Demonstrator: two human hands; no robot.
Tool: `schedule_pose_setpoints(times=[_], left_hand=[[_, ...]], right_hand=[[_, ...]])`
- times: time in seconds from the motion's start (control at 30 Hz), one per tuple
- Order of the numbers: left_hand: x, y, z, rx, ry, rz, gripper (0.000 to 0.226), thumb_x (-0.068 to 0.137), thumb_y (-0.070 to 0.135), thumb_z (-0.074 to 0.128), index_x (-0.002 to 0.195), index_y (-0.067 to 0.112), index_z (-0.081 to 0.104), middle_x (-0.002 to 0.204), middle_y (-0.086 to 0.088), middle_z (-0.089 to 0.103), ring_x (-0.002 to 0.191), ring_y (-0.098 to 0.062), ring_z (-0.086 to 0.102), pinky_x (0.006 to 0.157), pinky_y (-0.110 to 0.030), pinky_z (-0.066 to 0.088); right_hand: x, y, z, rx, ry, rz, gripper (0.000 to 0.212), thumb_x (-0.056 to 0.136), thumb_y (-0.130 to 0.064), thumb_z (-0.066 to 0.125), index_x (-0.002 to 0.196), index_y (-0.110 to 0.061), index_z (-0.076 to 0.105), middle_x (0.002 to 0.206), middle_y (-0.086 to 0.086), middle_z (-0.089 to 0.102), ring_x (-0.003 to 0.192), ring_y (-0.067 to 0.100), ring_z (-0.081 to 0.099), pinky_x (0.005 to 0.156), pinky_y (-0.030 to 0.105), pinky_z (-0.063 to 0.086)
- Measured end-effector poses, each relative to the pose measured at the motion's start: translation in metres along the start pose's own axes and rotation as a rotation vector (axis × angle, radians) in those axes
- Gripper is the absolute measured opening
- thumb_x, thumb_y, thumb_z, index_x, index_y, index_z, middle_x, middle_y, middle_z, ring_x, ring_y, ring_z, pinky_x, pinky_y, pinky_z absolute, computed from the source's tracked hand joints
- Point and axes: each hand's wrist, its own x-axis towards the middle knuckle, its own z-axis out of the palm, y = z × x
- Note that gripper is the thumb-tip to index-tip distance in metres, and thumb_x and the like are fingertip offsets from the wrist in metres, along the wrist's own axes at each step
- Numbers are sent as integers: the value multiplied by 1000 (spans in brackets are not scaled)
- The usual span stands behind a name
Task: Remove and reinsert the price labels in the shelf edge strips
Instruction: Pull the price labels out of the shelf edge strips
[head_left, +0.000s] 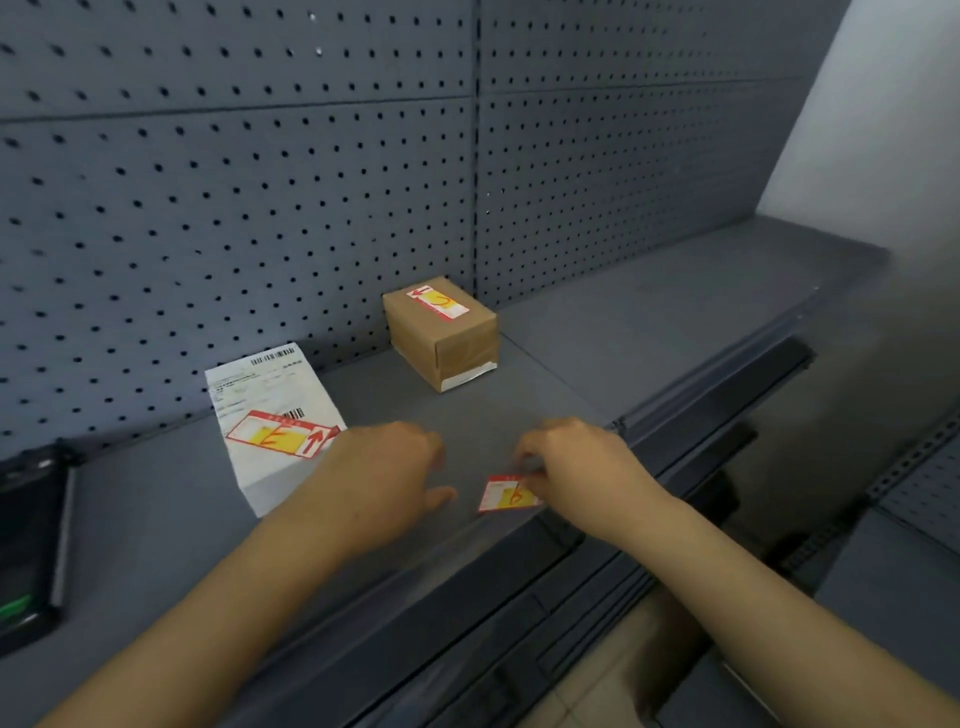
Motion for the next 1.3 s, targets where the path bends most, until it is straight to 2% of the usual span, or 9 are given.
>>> schedule_pose_setpoints(times=[0.2, 0.33, 0.47, 0.6, 0.73, 0.8, 0.97, 1.2, 1.3], left_hand=[[4, 0, 1, -25, 20, -14, 38, 89, 53, 51, 117, 28, 53, 119, 4, 61, 103, -17, 60, 81, -30, 46], [-4, 4, -2, -80, 16, -62, 36, 89, 49, 52, 117, 28, 54, 116, 5, 62, 102, -16, 59, 85, -30, 49], [-16, 12, -11, -104, 52, -161, 31, 90, 44, 54, 117, 28, 55, 111, 7, 62, 100, -14, 59, 83, -29, 48], [-38, 19, -14, -112, 90, -290, 29, 89, 41, 56, 114, 28, 56, 109, 8, 63, 100, -15, 59, 83, -29, 47], [-78, 23, -16, -146, 103, -455, 25, 88, 41, 57, 110, 30, 57, 107, 10, 63, 98, -15, 60, 80, -28, 47], [-105, 21, -14, -157, 110, -544, 25, 87, 41, 57, 110, 31, 57, 107, 11, 62, 97, -14, 60, 81, -30, 48], [-189, 11, -17, -17, 139, -791, 31, 89, 40, 55, 117, 27, 55, 118, 4, 61, 109, -20, 58, 87, -33, 46], [-344, -10, -16, 2, 122, -1136, 31, 89, 44, 53, 115, 28, 56, 115, 4, 62, 103, -21, 60, 85, -34, 50], [-417, -14, -5, 14, 91, -1269, 31, 90, 43, 51, 116, 29, 55, 116, 5, 61, 107, -19, 59, 83, -33, 47]], right_hand=[[12, 9, 0, 55, -125, -81, 16, 88, -18, 57, 100, -19, 67, 104, 8, 65, 91, 27, 61, 78, 42, 55], [15, 19, -14, 128, -67, -116, 10, 90, -20, 56, 98, -22, 62, 97, 5, 66, 84, 24, 61, 71, 39, 53], [16, 19, -35, 288, 44, -183, 6, 91, -22, 57, 96, -22, 61, 91, 0, 68, 81, 17, 60, 72, 43, 54], [9, 12, -37, 262, 10, -264, 8, 92, -25, 54, 99, -26, 59, 94, -1, 66, 82, 18, 60, 72, 45, 54], [5, -8, -31, 321, -1, -403, 9, 91, -20, 55, 98, -24, 61, 93, 0, 68, 80, 19, 61, 71, 45, 53], [5, -30, -26, 350, -12, -495, 9, 91, -19, 55, 96, -24, 60, 89, 1, 68, 78, 20, 62, 69, 46, 53], [-8, -114, -18, 292, -20, -731, 22, 95, -21, 48, 114, -22, 58, 112, 3, 63, 95, 25, 59, 77, 41, 51], [-64, -262, -21, 181, -14, -1122, 21, 96, -19, 45, 112, -23, 58, 110, 2, 61, 95, 28, 59, 78, 41, 50], [-99, -330, -13, 147, -19, -1250, 20, 93, -17, 49, 110, -24, 56, 109, 1, 62, 95, 28, 59, 75, 41, 50]])
